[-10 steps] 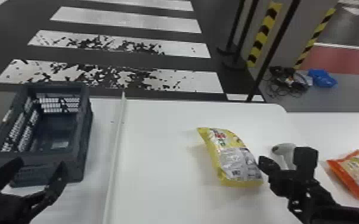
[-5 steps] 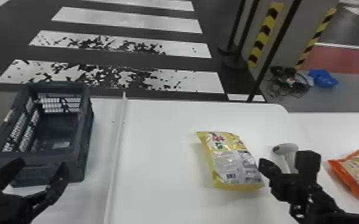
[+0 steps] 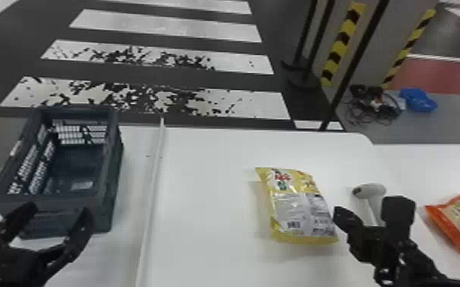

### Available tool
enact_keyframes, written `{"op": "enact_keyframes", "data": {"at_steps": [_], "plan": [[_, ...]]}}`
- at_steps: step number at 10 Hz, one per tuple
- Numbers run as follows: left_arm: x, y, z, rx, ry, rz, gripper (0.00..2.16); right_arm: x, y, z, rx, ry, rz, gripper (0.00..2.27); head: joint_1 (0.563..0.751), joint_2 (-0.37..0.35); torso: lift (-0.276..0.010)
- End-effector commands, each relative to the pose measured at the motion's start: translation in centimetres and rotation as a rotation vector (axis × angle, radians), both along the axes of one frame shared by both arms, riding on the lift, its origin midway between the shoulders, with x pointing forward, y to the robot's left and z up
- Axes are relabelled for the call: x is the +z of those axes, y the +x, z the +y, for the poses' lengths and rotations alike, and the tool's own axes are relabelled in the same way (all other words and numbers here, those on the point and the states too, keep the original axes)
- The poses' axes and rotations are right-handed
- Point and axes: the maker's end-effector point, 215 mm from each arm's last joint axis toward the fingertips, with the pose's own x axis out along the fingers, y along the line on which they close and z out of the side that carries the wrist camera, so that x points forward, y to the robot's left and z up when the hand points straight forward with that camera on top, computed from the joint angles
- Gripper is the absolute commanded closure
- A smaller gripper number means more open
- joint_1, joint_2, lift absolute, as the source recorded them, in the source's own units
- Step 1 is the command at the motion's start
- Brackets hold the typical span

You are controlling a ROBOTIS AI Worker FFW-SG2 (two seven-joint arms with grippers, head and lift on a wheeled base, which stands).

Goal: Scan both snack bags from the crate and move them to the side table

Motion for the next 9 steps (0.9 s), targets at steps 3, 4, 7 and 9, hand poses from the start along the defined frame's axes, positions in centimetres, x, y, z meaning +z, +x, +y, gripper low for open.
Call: {"op": "enact_keyframes", "data": {"at_steps": [3, 4, 7, 9], "plan": [[0.0, 0.0, -0.2, -0.003, -0.001, 0.0, 0.04, 0.0, -0.6, 0.3, -0.003, 0.009, 0.005, 2.2, 0.695, -0.145, -0.099], [0.0, 0.0, -0.2, -0.002, -0.003, 0.0, 0.04, 0.1, -0.7, 0.3, -0.003, 0.009, 0.006, 2.2, 0.695, -0.146, -0.099], [0.0, 0.0, -0.1, -0.001, -0.002, -0.001, 0.04, 3.5, -0.2, -2.9, -0.071, -0.053, -0.071, 1.45, 0.695, -0.161, -0.099], [0.0, 0.0, -0.2, -0.003, -0.002, 0.0, 0.04, 6.0, -0.6, -4.6, -0.087, -0.089, -0.097, 0.06, 0.695, -0.191, -0.099]]}}
